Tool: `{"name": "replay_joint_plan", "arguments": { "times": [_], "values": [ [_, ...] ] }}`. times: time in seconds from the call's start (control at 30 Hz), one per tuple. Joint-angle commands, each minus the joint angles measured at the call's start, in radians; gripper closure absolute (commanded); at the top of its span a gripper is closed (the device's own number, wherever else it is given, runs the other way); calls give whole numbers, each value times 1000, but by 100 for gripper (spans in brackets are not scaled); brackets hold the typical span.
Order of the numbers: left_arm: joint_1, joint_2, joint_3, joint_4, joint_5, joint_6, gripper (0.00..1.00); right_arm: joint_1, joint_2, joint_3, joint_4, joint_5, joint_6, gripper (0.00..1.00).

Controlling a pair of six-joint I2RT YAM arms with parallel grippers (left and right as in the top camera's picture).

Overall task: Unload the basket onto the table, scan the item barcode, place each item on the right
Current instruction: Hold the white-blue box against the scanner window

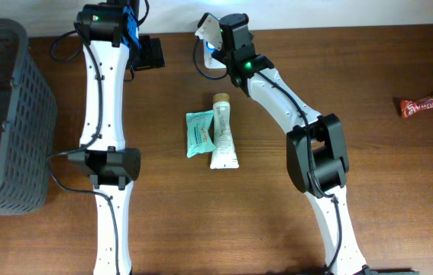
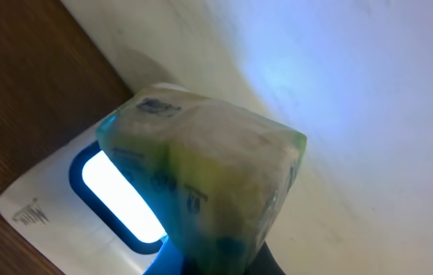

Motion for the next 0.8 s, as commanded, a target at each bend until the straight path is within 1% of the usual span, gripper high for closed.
{"name": "replay_joint_plan", "arguments": {
  "times": [0.0,0.37,0.7,0.77],
  "values": [
    [6,10,1,-1,7,9,1,-4,-5,8,-11,16,-3,96],
    [6,10,1,-1,7,9,1,-25,1,8,-48,43,-14,96],
    [6,10,1,-1,7,9,1,-22,3,8,-75,16,-13,96],
    [6,10,1,-1,7,9,1,-22,3,8,-74,17,13,96]
  ]
}}
